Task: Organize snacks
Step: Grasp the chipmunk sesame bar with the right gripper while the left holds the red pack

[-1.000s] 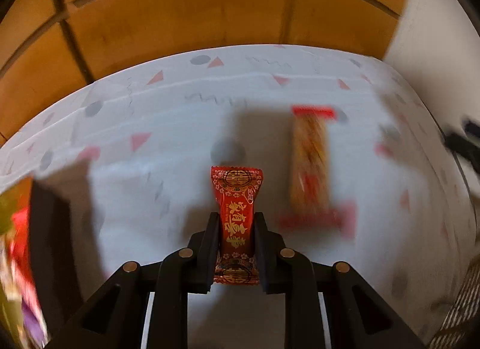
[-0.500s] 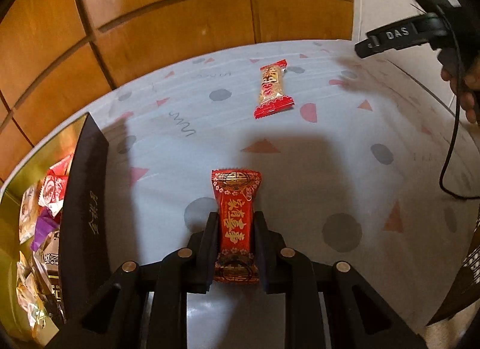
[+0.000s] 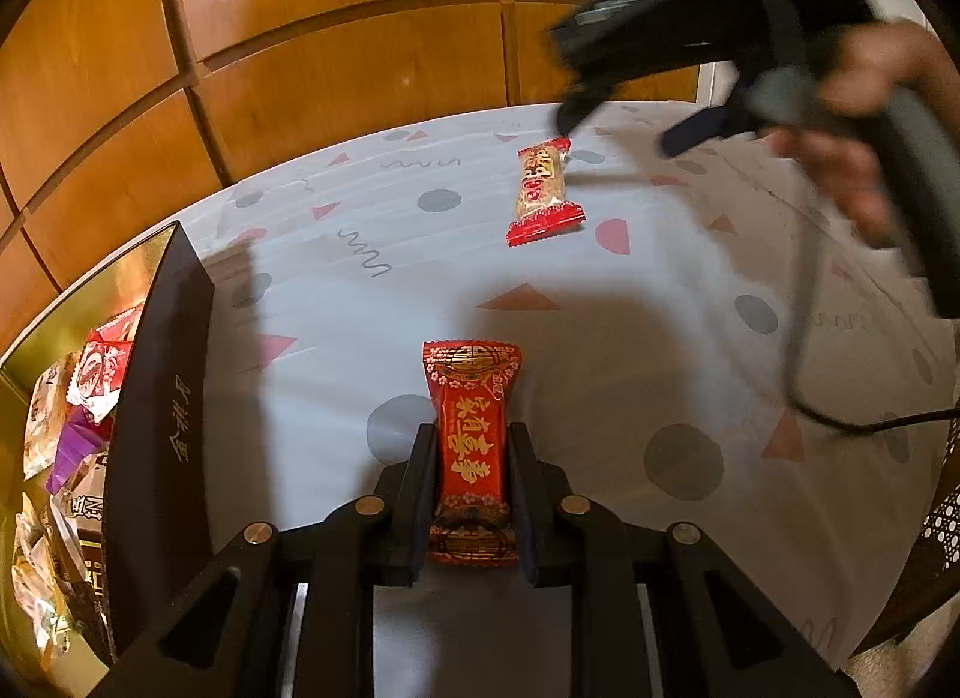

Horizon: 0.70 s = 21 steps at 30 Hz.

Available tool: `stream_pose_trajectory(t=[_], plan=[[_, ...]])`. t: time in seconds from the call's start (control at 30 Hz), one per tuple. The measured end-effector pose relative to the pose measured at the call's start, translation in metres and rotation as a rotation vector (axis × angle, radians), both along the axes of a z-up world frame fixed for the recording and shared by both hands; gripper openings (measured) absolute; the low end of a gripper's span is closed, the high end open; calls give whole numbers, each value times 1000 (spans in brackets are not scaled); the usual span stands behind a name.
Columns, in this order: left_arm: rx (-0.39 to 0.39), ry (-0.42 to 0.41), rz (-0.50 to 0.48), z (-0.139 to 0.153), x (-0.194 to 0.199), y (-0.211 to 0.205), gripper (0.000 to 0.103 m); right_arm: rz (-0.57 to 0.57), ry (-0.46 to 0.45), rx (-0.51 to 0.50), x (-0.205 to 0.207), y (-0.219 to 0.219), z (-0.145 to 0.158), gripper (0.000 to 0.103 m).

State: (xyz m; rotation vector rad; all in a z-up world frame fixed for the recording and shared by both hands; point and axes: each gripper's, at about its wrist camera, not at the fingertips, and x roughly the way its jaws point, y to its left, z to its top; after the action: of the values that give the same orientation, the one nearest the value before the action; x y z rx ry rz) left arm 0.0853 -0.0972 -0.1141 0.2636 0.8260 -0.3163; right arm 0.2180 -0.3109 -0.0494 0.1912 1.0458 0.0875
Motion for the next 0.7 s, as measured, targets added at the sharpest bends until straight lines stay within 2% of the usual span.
stream_pose_trajectory(t=[0.17, 0.23, 0.27, 0.3, 0.37, 0.5, 0.6, 0.7], plan=[[-9, -5, -1, -1, -1, 1, 22, -52, 35, 66, 40, 30, -23, 80], [-22, -3, -1, -1, -1, 3, 22, -39, 31, 35, 52, 45, -30, 72], [-25, -2, -1, -1, -1, 4, 22, -2, 35, 12, 56, 54, -33, 54], [-30, -1, -1, -1, -1, 4, 22, 55, 59, -34, 59, 65, -39, 29], [-36, -3, -2, -1, -1, 5, 22, 168, 68, -121, 53, 84, -42, 28], [-47, -8, -1, -2, -2, 7, 22, 404, 113, -169, 20, 102, -37, 28], [-48, -12, -1, -3, -2, 7, 22, 505, 169, -164, -10, 98, -36, 28], [-47, -14, -1, -2, -3, 8, 22, 534, 190, -147, -34, 90, -35, 28]])
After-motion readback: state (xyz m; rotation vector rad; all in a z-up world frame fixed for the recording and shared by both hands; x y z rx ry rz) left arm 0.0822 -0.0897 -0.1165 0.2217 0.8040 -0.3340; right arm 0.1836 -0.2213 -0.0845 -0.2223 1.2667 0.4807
